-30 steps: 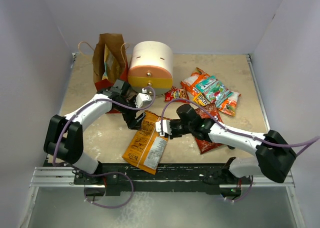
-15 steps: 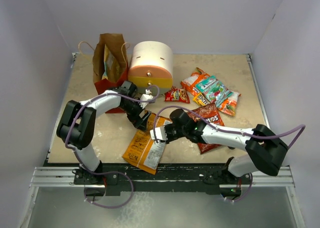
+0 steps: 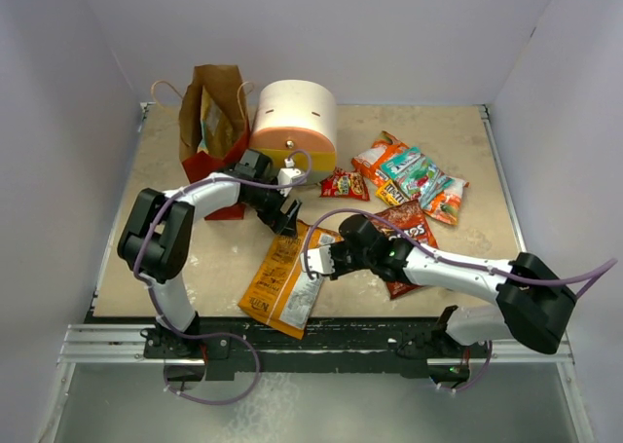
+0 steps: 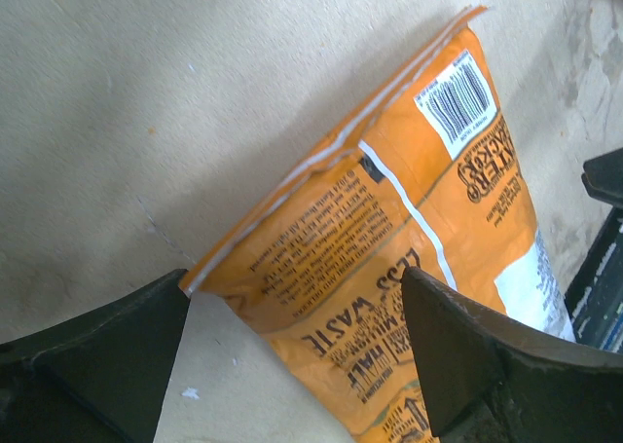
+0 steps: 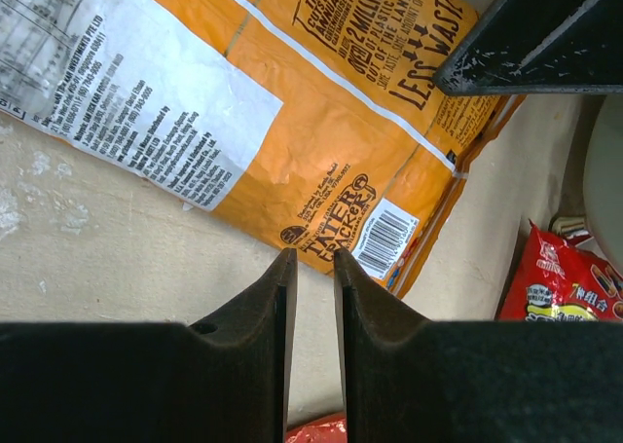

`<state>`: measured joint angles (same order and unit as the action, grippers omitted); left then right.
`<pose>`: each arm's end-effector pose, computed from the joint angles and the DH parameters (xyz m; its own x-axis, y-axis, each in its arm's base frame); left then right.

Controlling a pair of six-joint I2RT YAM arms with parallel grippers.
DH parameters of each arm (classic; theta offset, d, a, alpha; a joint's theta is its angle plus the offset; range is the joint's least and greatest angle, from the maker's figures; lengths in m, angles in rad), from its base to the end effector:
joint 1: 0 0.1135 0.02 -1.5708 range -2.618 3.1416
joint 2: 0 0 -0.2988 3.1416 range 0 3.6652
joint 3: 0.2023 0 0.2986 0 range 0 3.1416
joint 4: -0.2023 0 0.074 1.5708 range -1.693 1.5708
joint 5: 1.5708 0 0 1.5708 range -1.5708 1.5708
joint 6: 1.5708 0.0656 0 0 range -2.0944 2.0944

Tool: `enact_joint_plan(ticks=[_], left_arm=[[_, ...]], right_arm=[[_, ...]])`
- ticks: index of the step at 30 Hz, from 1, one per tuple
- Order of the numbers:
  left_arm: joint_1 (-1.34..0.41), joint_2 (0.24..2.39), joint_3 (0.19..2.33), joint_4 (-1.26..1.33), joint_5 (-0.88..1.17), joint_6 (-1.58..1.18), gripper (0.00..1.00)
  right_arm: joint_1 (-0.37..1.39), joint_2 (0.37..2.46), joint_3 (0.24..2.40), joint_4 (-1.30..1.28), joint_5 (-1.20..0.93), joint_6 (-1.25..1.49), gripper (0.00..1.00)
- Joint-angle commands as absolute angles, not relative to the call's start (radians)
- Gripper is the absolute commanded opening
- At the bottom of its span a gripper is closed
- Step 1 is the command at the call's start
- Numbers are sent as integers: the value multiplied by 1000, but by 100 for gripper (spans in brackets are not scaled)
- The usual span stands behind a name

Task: Place the snacks into the paper bag
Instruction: Pick up the snack from the center of the board.

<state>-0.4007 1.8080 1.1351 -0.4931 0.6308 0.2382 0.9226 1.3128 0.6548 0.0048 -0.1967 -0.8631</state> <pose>0.3591 -0.1941 0.1518 -0.6977 0.5025 -0.5106 0.7137 0.5499 -0.4339 0.1840 0.2642 0.1869 0.4267 -0.6709 -0.6065 -0.8480 -0.0636 -0.5262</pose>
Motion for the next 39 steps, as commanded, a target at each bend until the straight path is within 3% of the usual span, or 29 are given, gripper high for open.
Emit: enact_joint_plan(ticks=[1,9,19,25,31,39], left_arm=[[-405,1829,1160,-367,661,196,88],[-407,1809,1099,-278,682,209,56],[-407,1729,1105,-305,812,327,0],[-407,1588,1120,-338,874,411,0],[-409,1482,1122,-320,888,372,0],[-449,1414,1126,-356,916,388,0]], right_arm=[[916,1293,649,15,-161,-841,24],[897,1258,645,39,-164,-818,23],[742,1202,720,31,-307,-678,26],[606,1213,831,-67,-465,-553,46],[578,1298,932,-143,-626,-424,66],[578,1410,1048,-162,-699,-417,75]])
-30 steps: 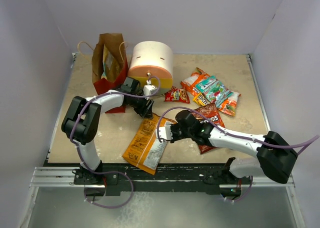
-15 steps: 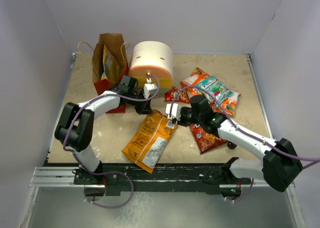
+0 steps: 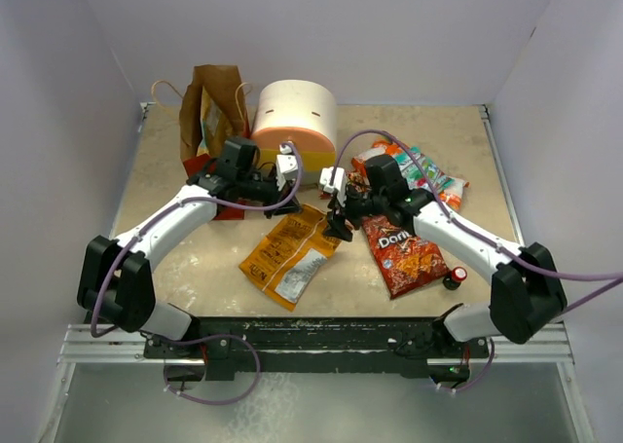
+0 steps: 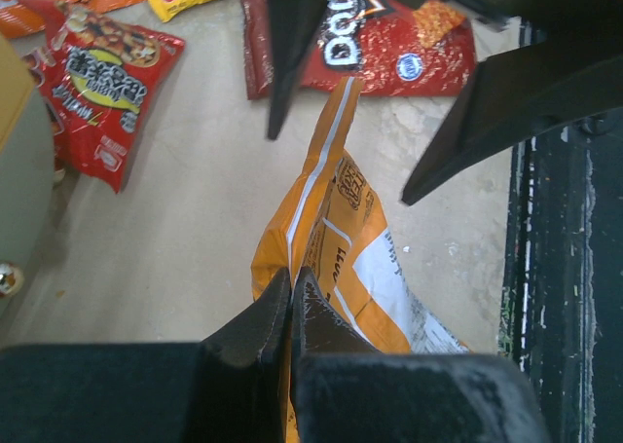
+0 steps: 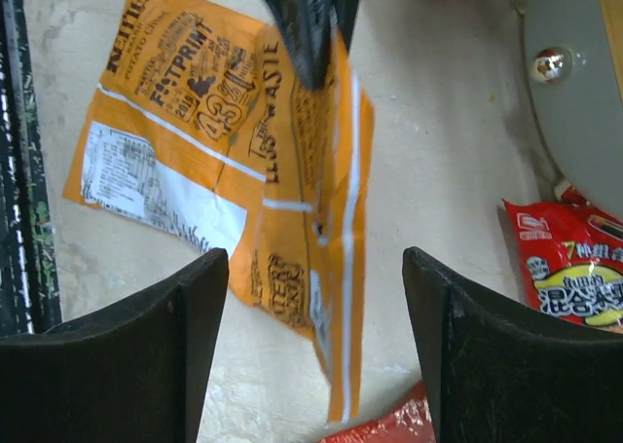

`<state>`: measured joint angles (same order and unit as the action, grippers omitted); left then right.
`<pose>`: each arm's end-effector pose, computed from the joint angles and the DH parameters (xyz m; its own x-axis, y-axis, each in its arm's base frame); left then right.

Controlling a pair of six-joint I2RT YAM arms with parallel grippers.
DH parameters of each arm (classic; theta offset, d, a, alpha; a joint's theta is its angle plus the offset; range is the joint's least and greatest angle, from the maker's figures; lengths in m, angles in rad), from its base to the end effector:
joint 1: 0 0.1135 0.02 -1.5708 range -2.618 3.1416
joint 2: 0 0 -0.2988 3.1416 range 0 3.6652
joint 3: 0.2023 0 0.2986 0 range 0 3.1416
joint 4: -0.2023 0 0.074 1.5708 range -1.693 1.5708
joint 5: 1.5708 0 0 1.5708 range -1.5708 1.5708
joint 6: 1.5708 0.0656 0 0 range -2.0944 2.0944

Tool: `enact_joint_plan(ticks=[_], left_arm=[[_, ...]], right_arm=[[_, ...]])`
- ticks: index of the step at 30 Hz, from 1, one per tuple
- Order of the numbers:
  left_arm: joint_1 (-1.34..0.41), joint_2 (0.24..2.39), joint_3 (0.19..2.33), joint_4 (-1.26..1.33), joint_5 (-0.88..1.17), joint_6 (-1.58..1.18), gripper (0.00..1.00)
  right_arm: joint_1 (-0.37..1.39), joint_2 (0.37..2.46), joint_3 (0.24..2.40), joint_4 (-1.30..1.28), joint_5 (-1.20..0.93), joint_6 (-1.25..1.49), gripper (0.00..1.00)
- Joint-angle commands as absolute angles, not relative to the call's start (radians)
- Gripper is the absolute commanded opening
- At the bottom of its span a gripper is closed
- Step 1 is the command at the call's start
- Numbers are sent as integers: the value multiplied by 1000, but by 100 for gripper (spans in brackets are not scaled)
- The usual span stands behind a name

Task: Place the snacks into the paper bag
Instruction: Pick up the snack from the center of the board.

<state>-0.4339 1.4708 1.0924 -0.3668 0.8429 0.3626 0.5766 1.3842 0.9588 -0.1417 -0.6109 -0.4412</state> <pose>0.3157 -0.2003 0.2787 -0.2995 0.3988 -0.8667 0.9452 0.2476 -0.2127 0.2842 0.2297 0.2724 -0.0433 -0.4454 -0.8943 -0.9629 0.2574 -0.0816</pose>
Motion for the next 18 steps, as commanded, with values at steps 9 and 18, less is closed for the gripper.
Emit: enact_joint_plan(ticks=[9,18], left_arm=[[-451,1366,1114,-357,990,397,0],[-438,1303,1122,-453,1043,539,43]], right_arm=[[577,1495,1105,-116,-796,-358,37],[558,1316,1071,-151,-788,-435,0]])
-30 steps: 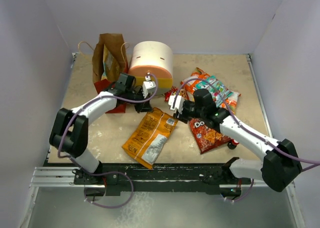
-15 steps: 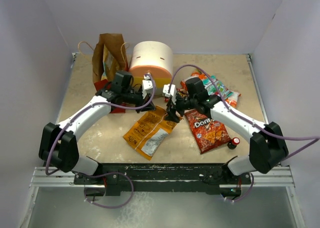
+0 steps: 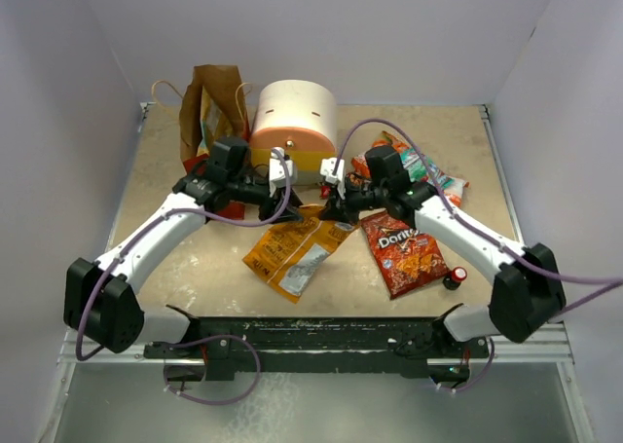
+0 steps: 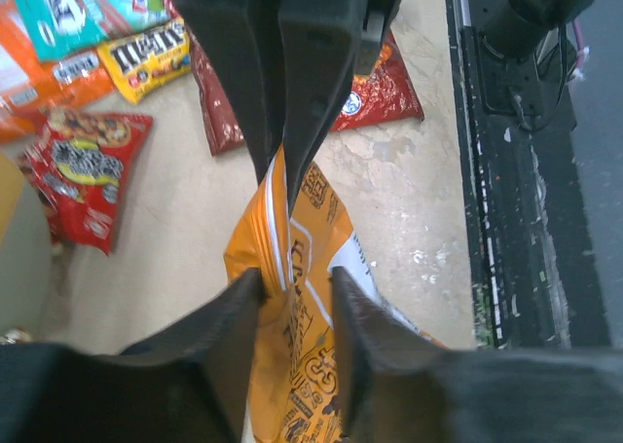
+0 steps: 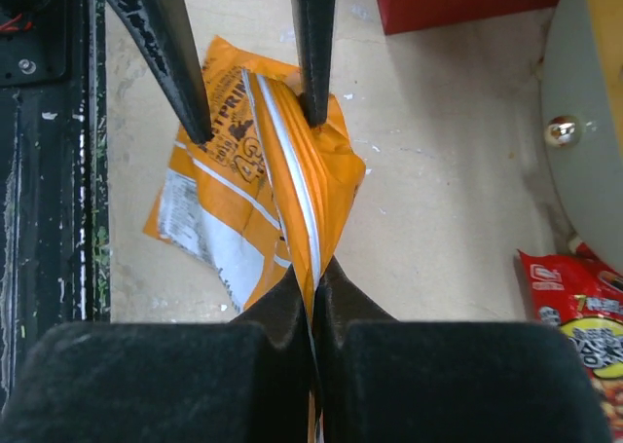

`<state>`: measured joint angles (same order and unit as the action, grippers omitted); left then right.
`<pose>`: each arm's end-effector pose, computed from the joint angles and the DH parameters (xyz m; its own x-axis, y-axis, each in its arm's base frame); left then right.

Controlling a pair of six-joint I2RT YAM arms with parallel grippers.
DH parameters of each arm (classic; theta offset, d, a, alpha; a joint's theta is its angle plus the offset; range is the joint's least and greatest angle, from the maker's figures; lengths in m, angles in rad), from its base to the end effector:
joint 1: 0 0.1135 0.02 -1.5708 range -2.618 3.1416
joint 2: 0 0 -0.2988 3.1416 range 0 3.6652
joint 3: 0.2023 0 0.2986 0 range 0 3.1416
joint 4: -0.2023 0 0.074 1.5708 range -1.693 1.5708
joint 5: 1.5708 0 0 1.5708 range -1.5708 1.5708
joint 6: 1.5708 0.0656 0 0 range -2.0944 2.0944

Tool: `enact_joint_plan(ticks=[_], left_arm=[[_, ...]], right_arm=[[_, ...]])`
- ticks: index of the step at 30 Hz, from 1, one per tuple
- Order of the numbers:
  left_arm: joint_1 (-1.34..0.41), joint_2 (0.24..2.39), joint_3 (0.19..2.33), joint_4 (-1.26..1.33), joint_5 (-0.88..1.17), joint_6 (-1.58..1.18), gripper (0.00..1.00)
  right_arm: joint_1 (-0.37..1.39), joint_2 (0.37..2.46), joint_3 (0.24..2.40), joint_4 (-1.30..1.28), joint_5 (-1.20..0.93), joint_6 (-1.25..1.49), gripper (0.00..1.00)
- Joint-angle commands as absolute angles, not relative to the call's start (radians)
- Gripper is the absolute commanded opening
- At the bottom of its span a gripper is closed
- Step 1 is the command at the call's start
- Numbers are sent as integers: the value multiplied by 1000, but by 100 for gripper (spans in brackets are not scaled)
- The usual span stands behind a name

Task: Place the snacks into the paper bag
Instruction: Pick up the snack from the center of the board, then place the snack in the paper bag.

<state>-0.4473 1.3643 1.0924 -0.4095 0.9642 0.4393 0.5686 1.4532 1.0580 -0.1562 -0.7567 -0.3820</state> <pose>0.2861 -0.1970 0.3150 -0.1644 0.3478 -0.9230 0.9854 0.0995 -0.1380 0.2974 0.2435 0.2892 -0.0800 -0.3728 -0.9245 -0.9851 0.1712 0.0162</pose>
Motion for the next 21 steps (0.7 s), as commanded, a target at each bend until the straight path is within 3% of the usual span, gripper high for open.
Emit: enact_joint_plan(ticks=[1,3,7,8,15,21], left_arm=[[-432,1297,1132,-472,1053,557,47],[-422,1286,1166,-526,1065,599,57],[-411,1262,1211,-590,1067,663,93],[-411,1259,1218,-589,1065,671,98],[-411,1283,1233,-529,1120,639,100],[-417,1267,1189,-367,1185,415,98]], right_arm=[[557,1283,1076,-168,-782,-444,0],[552,1238,1090,-212,-769,-474,0],[533,1163,1123,-275,-752,-495,0],[529,1148,1133,-285,-753,-494,0],[517,1109,1231,-346,-747,-423,0],[517,1148,1320,-387,-643,-317,0]])
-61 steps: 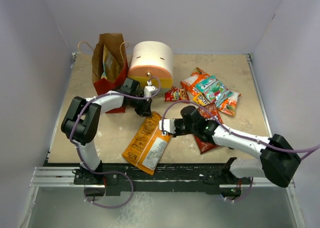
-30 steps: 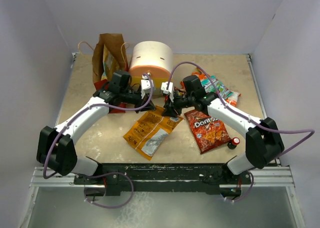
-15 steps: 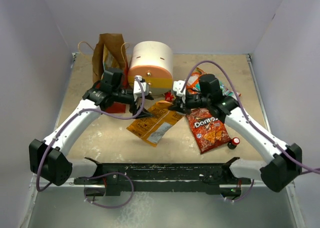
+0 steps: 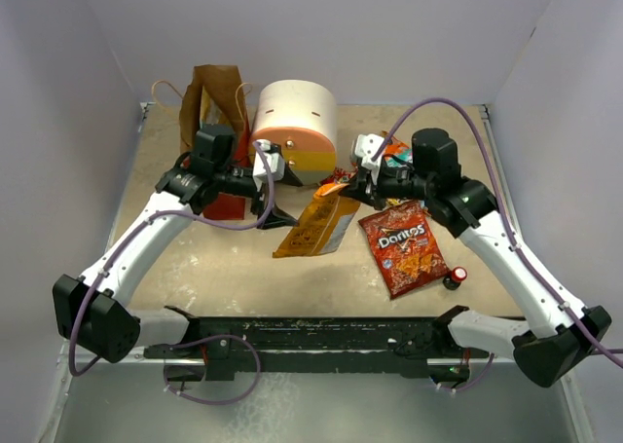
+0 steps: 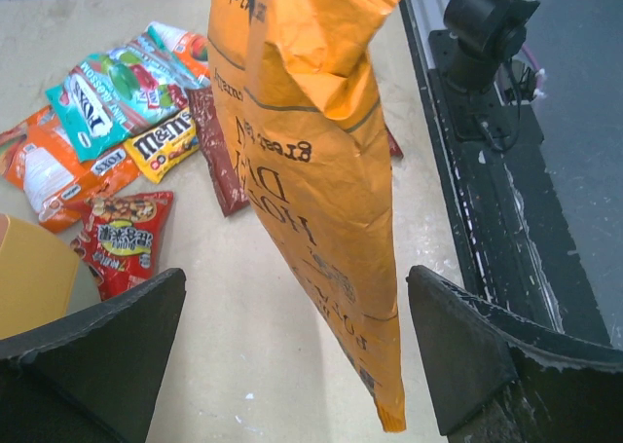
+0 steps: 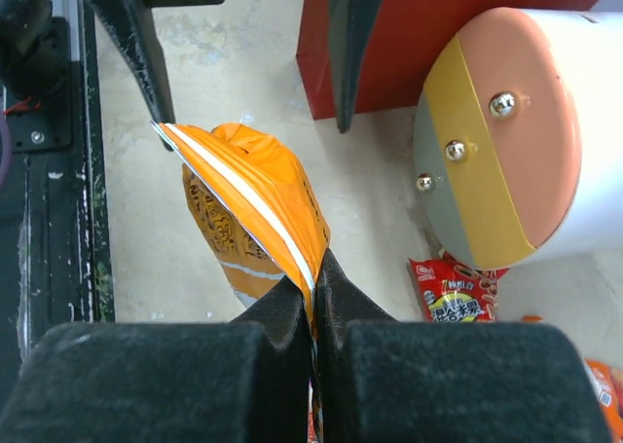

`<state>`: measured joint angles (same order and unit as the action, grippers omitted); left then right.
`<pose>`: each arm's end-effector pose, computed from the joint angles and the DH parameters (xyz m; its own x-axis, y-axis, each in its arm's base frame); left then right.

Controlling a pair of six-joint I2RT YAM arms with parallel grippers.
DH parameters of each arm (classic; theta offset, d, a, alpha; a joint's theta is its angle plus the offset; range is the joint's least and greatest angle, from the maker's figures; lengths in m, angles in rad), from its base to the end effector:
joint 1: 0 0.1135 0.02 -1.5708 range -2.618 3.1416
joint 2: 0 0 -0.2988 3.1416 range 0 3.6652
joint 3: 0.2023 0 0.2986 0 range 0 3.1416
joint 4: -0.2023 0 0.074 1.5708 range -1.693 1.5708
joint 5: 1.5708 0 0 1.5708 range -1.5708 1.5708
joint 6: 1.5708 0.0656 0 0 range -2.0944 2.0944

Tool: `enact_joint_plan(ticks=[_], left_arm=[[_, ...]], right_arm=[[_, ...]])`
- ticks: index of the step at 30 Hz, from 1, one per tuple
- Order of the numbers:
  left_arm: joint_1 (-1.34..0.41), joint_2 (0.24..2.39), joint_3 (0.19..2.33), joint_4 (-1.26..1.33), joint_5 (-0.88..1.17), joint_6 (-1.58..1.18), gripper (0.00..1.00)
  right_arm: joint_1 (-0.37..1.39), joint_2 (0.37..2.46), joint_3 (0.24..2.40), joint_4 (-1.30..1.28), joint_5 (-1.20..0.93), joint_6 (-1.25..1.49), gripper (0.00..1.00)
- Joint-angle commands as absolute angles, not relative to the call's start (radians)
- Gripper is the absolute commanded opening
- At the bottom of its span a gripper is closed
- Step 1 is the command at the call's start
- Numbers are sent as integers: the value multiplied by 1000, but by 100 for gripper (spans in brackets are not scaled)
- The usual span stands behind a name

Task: Place the snacks into the paper bag
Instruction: Place the snack in the paper bag.

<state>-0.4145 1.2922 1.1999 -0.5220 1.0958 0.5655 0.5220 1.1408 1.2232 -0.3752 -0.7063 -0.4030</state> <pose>0.2690 -0.1821 0.3736 0.0097 0.2635 -0.9646 0.9998 -0.0181 0.0051 0.2394 0.1868 0.4332 0.1299 -0.2695 -0.9542 -0.9426 0.2652 -0.2032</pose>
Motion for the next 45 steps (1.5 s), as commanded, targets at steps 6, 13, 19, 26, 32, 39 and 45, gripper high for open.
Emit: enact_joint_plan(ticks=[6,13,19,26,32,39,45], left_arm=[[-427,1268,1140,-227,1096,214,98],[-438,1309,1088,-49,1078,79,85],[-446,1354,1065,75,1084,17,69],[-457,1384,1065,130,1071,-1,64],[-460,1377,1053,131,1026,14,48],[-460,1352,1057,80,1053,66,26],[-457,1299,1132,-108,1016,165,0]], right_arm=[[501,1178,1394,-400,-602,-199,0],[459,1195,1417,-352,-656,-96,0],[432,1193,1421,-341,-751,-60,0],[410,1195,1407,-304,-837,-15,0],[401,1200,1396,-287,-876,0,0],[394,1192,1356,-262,-854,-2,0],[389,1176,1319,-241,-783,-30,8]])
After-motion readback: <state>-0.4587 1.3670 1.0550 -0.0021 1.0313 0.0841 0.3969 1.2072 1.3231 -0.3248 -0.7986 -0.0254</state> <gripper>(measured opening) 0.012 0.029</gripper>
